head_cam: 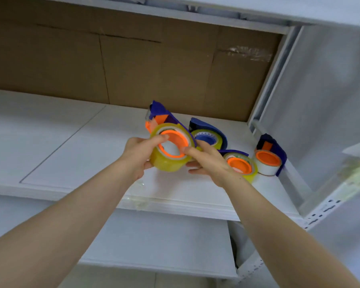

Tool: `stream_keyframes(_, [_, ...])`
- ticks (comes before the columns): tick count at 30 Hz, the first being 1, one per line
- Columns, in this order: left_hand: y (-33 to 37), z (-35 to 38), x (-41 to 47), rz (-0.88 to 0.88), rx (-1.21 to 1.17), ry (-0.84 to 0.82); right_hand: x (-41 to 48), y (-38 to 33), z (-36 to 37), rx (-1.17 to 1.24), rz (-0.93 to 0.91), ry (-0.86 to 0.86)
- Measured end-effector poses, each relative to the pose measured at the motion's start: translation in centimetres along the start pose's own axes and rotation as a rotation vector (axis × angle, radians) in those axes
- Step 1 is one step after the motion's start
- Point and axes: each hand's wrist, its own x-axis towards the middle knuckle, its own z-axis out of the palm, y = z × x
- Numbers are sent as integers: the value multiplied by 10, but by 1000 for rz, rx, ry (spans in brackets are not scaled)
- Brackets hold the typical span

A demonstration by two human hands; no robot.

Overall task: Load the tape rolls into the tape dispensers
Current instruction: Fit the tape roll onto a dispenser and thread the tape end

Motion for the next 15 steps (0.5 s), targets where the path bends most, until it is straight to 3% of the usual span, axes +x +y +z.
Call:
stream_keyframes(5, [15, 43, 4, 7, 8, -103, 5, -20, -25, -4, -105, 211])
stream_keyframes(10, [50, 80, 7, 16, 97, -311, 31, -40, -79, -23, -111, 385])
stream_keyframes(15, [66, 102, 32, 104, 249, -227, 78, -45, -140, -349, 34, 540])
